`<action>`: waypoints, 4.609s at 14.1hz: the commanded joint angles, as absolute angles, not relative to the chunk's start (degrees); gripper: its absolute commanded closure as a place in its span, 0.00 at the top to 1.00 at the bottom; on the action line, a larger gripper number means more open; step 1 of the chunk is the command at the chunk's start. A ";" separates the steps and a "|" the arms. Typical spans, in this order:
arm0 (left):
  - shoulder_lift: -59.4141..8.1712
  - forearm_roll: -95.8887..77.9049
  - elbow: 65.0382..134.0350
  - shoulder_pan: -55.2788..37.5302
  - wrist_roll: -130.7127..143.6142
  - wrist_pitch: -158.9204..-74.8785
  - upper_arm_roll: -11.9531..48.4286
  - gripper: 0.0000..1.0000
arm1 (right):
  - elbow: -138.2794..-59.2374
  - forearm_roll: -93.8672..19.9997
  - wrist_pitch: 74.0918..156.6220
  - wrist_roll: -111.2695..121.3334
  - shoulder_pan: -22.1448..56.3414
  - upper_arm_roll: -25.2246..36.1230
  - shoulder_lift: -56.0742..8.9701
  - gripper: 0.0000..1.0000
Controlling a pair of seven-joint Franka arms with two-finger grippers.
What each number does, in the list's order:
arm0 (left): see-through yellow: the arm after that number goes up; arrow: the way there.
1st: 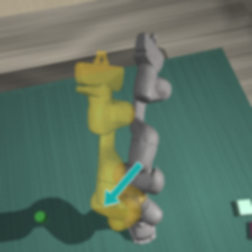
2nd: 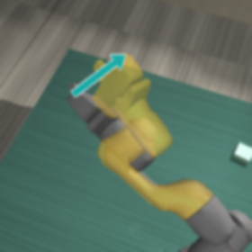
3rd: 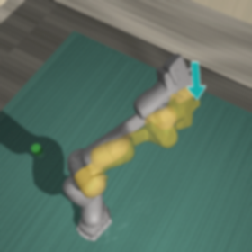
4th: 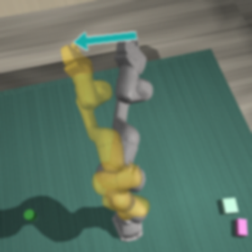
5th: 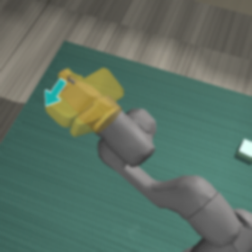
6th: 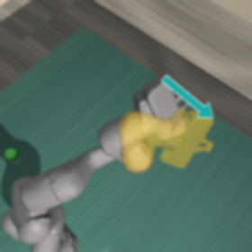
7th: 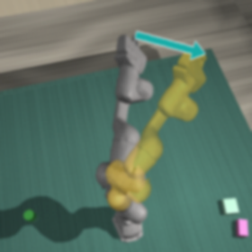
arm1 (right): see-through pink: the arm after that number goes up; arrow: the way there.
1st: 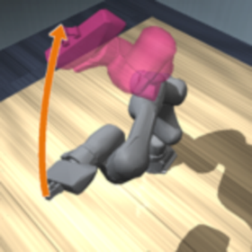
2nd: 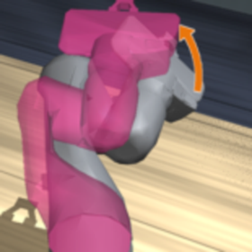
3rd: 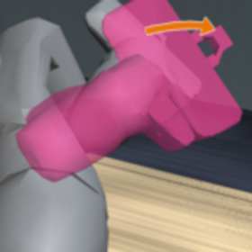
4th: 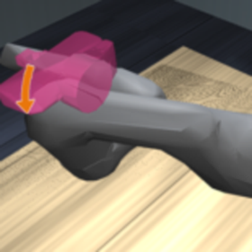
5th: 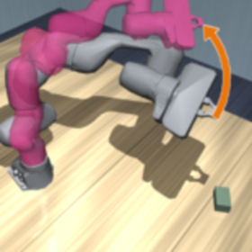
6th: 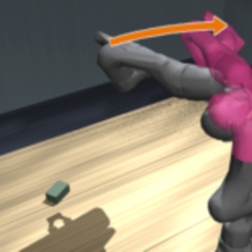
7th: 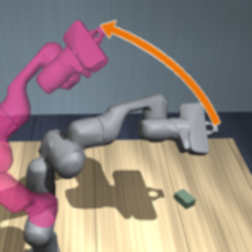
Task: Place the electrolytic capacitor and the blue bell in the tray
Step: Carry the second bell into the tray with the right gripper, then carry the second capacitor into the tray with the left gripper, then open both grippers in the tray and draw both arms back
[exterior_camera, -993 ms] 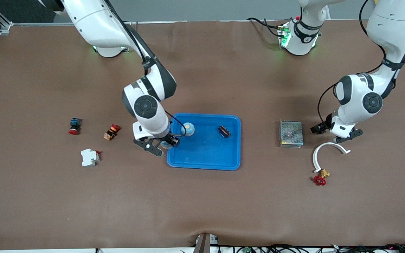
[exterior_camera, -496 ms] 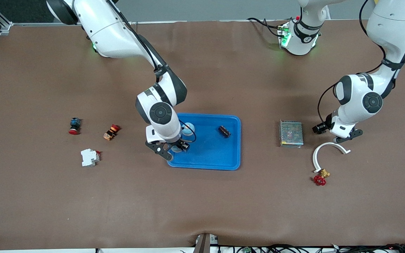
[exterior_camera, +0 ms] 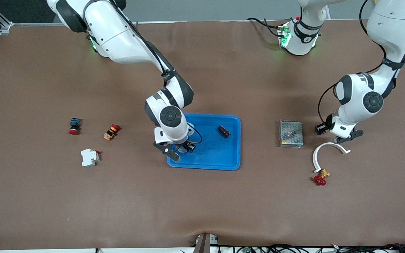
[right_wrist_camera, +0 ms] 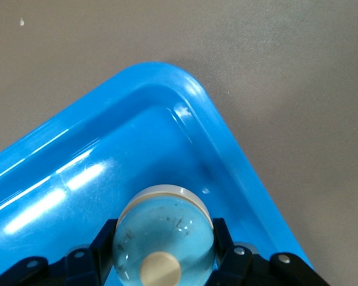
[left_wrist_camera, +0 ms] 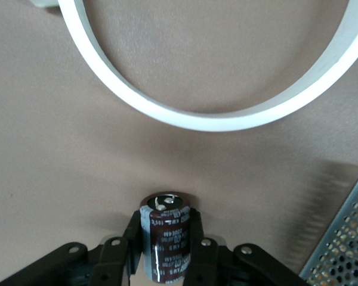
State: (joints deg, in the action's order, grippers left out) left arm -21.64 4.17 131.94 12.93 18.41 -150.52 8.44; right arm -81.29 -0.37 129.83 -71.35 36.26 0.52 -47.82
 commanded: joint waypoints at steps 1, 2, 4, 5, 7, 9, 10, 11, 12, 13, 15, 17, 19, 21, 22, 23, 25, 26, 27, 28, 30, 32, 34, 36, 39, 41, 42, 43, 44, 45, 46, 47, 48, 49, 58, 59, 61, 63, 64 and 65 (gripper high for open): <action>-18.12 3.43 131.06 13.27 18.98 -146.63 9.05 0.02 | -79.28 -0.18 129.81 -72.51 36.91 1.05 -49.13 0.00; -16.71 3.43 129.48 13.18 19.16 -142.34 9.23 0.02 | -79.28 -0.18 130.51 -72.60 37.35 1.05 -49.39 0.00; -14.34 3.34 123.87 12.83 22.74 -130.67 10.71 0.02 | -79.28 -0.18 131.04 -73.56 37.53 1.05 -49.83 0.00; -14.15 3.25 119.57 12.83 25.81 -124.17 12.90 0.02 | -79.28 -0.18 131.04 -73.56 37.70 1.05 -49.92 0.00; -15.02 3.34 110.44 12.57 31.70 -112.99 16.16 0.02 | -79.28 -0.09 131.31 -73.56 37.71 1.05 -50.10 0.00; -16.61 3.25 102.78 11.61 36.89 -106.20 18.62 0.02 | -79.36 0.26 132.01 -73.56 38.14 1.05 -50.54 0.00; -17.13 3.25 99.79 10.56 39.44 -103.56 19.07 0.02 | -79.37 0.35 132.19 -73.56 38.14 1.05 -50.71 0.00; -18.18 3.08 96.88 8.81 41.55 -101.80 19.33 0.02 | -79.37 0.35 132.19 -73.56 38.14 1.05 -50.71 0.00; -19.15 2.55 94.33 7.40 43.92 -100.47 19.34 0.02 | -79.37 0.35 132.19 -73.56 38.14 1.05 -50.71 0.00; -20.29 1.33 91.78 5.73 46.73 -100.02 19.34 0.02 | -79.37 0.44 132.19 -73.56 38.14 1.14 -50.71 0.00; -22.66 1.14 88.70 1.61 52.35 -99.93 19.34 0.02 | -79.45 0.88 132.19 -73.39 38.23 1.23 -50.71 0.00; -26.61 1.14 84.66 -1.66 59.46 -99.93 19.34 0.02 | -79.54 1.49 132.19 -73.21 38.14 1.23 -50.71 0.00; -30.92 1.23 79.74 -5.78 65.28 -100.02 19.25 0.02 | -79.54 2.19 132.10 -73.04 38.14 1.23 -50.63 0.00; -34.26 1.41 77.70 -8.60 69.33 -101.68 19.07 0.02 | -79.54 2.55 132.01 -73.04 38.06 1.23 -50.62 0.00; -35.06 1.49 77.61 -9.92 70.91 -103.69 18.99 0.02 | -79.54 2.64 132.01 -73.04 38.06 1.23 -50.62 0.00; -35.42 1.41 77.61 -10.89 72.32 -105.89 18.90 0.02 | -79.54 2.64 132.01 -73.04 38.06 1.23 -50.62 0.00; -36.56 1.41 77.43 -12.73 75.13 -110.37 18.81 0.02 | -79.54 2.72 132.01 -72.95 38.06 1.32 -50.62 0.00; -37.35 1.41 77.43 -13.53 75.58 -111.78 18.81 0.02 | -79.54 2.81 132.01 -72.95 38.06 1.32 -50.62 0.00; -37.96 1.41 77.43 -14.32 76.19 -112.93 18.81 0.02 | -79.54 2.81 132.01 -72.95 38.06 1.32 -50.62 0.00; -38.84 1.49 77.43 -15.46 76.90 -114.33 18.72 0.02 | -79.54 2.81 132.01 -72.95 38.06 1.32 -50.62 0.00; -39.98 1.67 77.43 -16.78 78.13 -116.97 18.63 0.02 | -79.54 2.81 132.01 -73.04 38.06 1.32 -50.62 0.00; -41.04 1.84 77.43 -17.75 78.83 -120.13 18.54 0.02 | -79.54 2.81 132.10 -73.04 38.14 1.32 -50.62 1.00; -41.92 2.02 77.43 -18.89 79.45 -123.03 18.37 0.02 | -79.63 3.51 132.10 -73.04 38.23 1.41 -50.54 1.00; -42.89 2.02 77.43 -20.12 79.72 -125.76 17.58 0.02 | -79.63 3.52 132.10 -73.04 38.32 1.32 -50.45 1.00; -44.29 1.93 77.43 -23.02 79.72 -128.76 14.87 0.02 | -79.37 3.86 131.58 -72.16 38.06 1.32 -50.19 1.00; -45.43 1.93 77.43 -24.34 79.72 -130.59 13.28 0.02 | -79.37 3.78 130.52 -69.27 37.44 1.32 -49.58 1.00; -46.31 2.02 77.43 -24.69 79.72 -131.39 13.01 0.02 | -79.28 3.87 129.13 -68.21 37.35 1.32 -49.40 1.00; -46.84 2.11 77.52 -24.87 79.72 -132.09 12.75 0.02 | -79.28 3.95 127.55 -67.68 37.27 1.32 -49.22 1.00; -47.28 2.11 77.61 -24.96 79.72 -132.27 12.74 0.02 | -78.84 3.87 126.66 -67.41 37.18 1.32 -49.13 1.00; -47.63 2.63 77.78 -25.22 79.72 -132.28 12.74 0.02 | -77.79 3.61 126.22 -67.41 37.00 1.32 -48.96 1.00; -48.16 2.98 77.87 -25.31 79.72 -132.19 12.74 0.02 | -76.74 3.43 124.47 -67.24 36.31 1.32 -48.96 1.00; -48.86 2.99 77.96 -25.31 79.72 -132.27 12.66 0.02 | -75.60 3.34 122.19 -66.63 35.78 1.14 -48.87 1.00; -49.22 3.51 77.96 -25.31 79.72 -132.28 12.66 0.02 | -73.93 3.17 119.73 -65.66 35.34 0.88 -48.69 1.00; -49.74 3.95 77.96 -25.31 79.80 -132.28 12.66 0.02 | -72.52 3.08 117.62 -64.70 34.72 0.88 -48.52 1.00; -51.15 5.19 78.84 -25.84 80.42 -132.19 10.99 0.04 | -68.91 2.46 106.62 -45.55 26.73 0.70 -44.74 1.00; -51.15 5.19 78.84 -25.84 80.42 -132.27 10.90 0.04 | -68.91 2.37 106.52 -43.35 25.85 0.79 -44.39 1.00; -51.41 5.19 78.75 -25.84 80.42 -132.19 10.81 0.05 | -68.99 2.37 106.44 -38.96 24.09 1.14 -43.16 1.00; -51.42 5.19 78.75 -25.84 80.33 -132.19 10.81 0.06 | -68.99 2.46 106.52 -32.99 21.64 1.32 -43.15 1.00; -51.42 5.19 78.66 -25.84 80.33 -132.19 10.81 0.12 | -68.99 2.63 106.52 -30.17 20.14 1.32 -43.15 1.00; -51.42 5.19 78.66 -25.93 80.33 -132.27 10.81 0.35 | -68.99 2.90 106.52 -27.71 18.82 1.41 -43.07 1.00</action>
